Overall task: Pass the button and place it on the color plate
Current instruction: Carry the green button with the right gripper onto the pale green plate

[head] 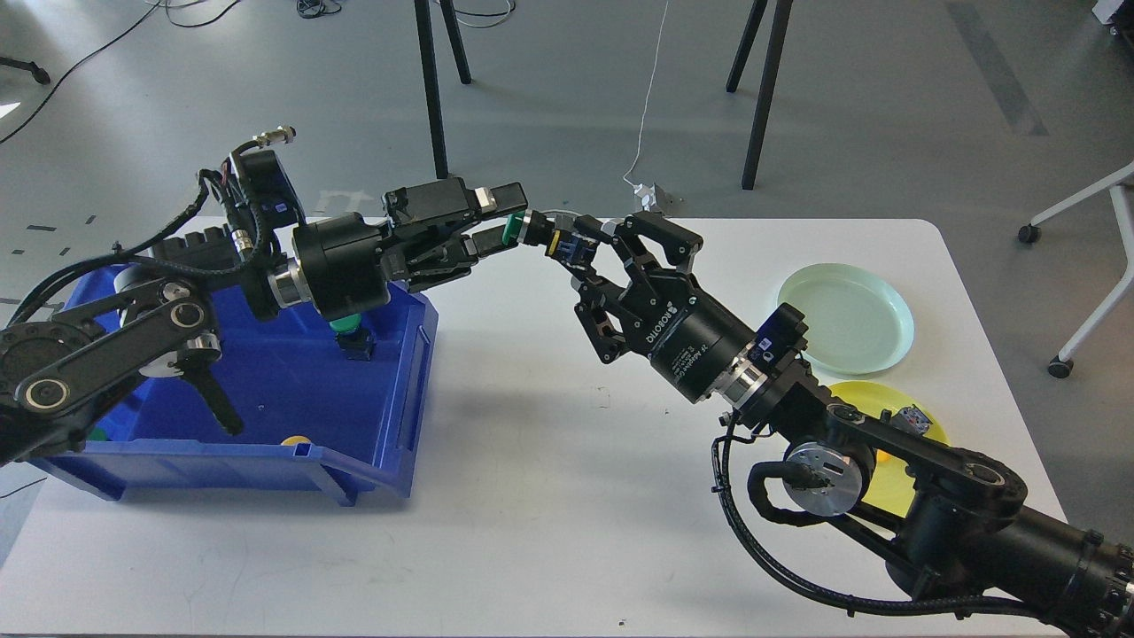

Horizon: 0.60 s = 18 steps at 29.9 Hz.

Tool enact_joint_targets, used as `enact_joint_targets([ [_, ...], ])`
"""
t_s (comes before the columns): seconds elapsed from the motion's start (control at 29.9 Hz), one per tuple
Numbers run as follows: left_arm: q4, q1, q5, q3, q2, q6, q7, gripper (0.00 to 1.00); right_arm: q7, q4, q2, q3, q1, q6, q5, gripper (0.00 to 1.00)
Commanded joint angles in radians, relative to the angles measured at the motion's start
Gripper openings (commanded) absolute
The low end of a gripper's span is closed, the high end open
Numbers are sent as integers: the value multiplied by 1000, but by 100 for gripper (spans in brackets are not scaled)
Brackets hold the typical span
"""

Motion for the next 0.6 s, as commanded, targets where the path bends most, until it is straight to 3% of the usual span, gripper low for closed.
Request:
enact_joint_targets([
  [0.0, 10, 0, -13, -1, -1, 0, -1, 89, 1, 25, -75, 21, -11, -12, 0, 8],
  [0.13, 11, 0, -13, -1, -1, 0, -1, 89, -2, 24, -245, 41, -11, -60, -14, 8],
  [0.3, 14, 0, -14, -2, -1, 0, -1, 89, -28, -25, -441, 16, -5, -237, -131, 8],
  [0.57, 21, -6, -14, -1, 1, 0, -1, 89, -138, -255, -468, -132, -3, -533, -393, 8],
])
